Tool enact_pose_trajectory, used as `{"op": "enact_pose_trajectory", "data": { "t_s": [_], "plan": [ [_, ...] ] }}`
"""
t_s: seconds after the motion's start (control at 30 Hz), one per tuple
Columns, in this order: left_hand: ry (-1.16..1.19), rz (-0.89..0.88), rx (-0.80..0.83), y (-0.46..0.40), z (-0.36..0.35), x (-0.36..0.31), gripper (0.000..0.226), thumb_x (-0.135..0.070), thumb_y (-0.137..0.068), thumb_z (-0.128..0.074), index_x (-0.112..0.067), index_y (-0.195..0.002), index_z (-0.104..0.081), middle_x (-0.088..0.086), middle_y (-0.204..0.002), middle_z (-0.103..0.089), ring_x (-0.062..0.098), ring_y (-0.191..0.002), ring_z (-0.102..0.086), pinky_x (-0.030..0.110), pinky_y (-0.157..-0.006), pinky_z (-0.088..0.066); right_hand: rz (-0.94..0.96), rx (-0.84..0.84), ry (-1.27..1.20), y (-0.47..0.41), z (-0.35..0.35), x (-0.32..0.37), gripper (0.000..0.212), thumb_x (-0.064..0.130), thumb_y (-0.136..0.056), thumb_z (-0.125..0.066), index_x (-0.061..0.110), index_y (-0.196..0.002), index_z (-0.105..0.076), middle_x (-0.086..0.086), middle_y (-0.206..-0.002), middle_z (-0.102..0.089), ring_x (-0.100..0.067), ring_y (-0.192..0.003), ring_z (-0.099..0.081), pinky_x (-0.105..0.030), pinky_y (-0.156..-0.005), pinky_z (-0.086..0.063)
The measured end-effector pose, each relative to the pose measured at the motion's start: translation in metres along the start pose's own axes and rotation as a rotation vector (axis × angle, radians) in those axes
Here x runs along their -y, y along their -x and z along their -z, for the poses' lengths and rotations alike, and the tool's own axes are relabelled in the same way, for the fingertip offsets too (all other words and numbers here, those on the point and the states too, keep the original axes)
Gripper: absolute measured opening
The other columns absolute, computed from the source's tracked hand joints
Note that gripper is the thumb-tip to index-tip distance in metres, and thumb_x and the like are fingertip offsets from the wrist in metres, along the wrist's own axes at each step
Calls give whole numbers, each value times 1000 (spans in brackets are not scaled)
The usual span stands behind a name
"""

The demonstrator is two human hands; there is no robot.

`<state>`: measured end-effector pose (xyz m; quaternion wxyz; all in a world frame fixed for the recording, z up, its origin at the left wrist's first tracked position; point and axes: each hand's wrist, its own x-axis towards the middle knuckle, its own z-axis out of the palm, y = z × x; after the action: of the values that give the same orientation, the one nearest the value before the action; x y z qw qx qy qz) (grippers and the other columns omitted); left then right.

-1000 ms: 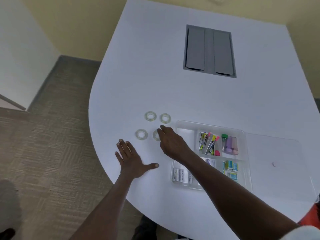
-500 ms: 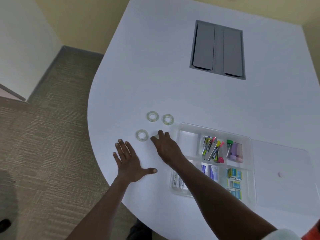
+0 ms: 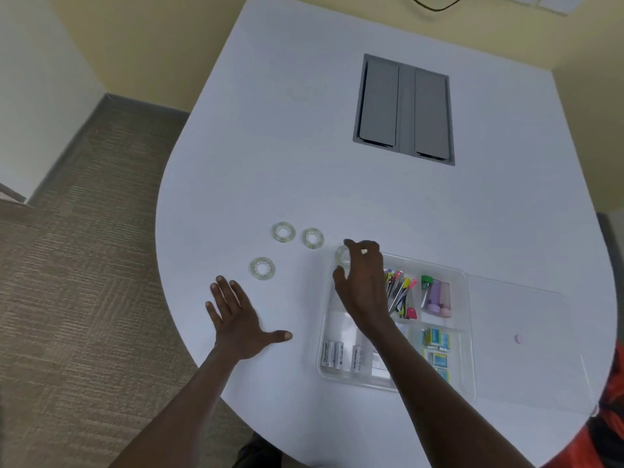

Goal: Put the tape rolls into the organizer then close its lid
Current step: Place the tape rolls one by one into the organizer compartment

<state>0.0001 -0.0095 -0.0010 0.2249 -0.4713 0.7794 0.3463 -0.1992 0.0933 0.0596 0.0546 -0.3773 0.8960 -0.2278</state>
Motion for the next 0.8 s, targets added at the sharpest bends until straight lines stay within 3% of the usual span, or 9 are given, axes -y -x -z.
{"op": "enact_pose_trajectory", "data": {
  "t_s": [0.47, 0.8],
  "plan": [
    [4, -3, -8, 1, 2, -2, 164, -98, -41, -53, -2, -130, 47, 24, -141, 52, 38, -130, 51, 59, -112, 21, -36, 175, 164, -15, -18, -28, 36, 2, -71, -66, 1, -105, -52, -19, -91, -61, -37, -85, -57, -41, -71, -48],
    [4, -14, -21, -1, -1, 0, 165, -100, -39, -49, -2, -132, 45, 23, -142, 51, 36, -131, 50, 60, -113, 20, -46, 203, 157, -10, -31, -36, 36, 0, -73, -67, -1, -106, -51, -21, -91, -57, -39, -82, -55, -41, -70, -46]
  ]
}}
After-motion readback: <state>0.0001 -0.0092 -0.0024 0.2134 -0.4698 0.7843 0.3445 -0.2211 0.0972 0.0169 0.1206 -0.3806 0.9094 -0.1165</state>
